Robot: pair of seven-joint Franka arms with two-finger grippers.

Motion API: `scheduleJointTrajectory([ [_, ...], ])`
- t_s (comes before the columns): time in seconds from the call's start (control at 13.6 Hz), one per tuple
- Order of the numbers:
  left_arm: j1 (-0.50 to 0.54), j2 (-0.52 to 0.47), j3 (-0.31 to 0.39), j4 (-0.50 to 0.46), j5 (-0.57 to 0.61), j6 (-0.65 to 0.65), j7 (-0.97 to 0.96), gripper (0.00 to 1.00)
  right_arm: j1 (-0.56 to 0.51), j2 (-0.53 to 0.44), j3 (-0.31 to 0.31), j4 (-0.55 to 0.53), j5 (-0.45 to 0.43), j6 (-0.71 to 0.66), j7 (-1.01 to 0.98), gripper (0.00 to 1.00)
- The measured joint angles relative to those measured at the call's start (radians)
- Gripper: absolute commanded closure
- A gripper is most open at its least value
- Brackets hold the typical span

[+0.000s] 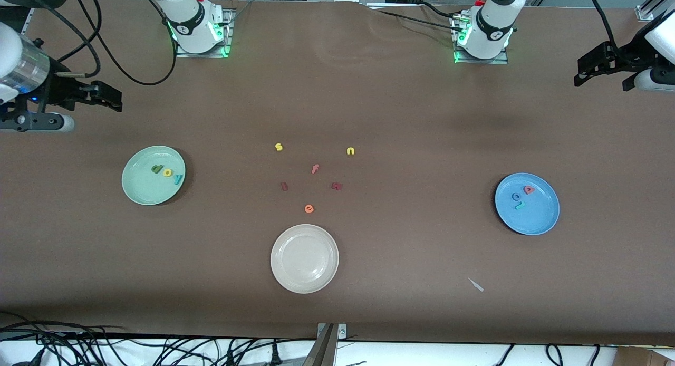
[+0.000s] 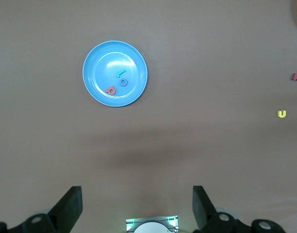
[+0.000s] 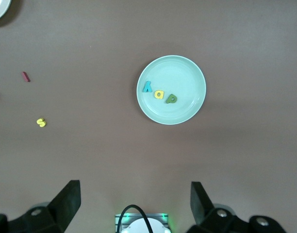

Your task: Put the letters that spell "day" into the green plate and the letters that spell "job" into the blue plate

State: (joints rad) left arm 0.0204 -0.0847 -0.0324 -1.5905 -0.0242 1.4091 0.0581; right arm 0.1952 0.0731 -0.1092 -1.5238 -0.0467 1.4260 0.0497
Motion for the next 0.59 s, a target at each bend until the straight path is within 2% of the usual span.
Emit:
scheduleJointTrajectory([
  [0.59,0.000,0.000,0.001,0.000,0.000,0.000,0.000,0.00,-0.003,0.027,-0.001,-0.003,0.000,0.048,-0.011,0.00],
])
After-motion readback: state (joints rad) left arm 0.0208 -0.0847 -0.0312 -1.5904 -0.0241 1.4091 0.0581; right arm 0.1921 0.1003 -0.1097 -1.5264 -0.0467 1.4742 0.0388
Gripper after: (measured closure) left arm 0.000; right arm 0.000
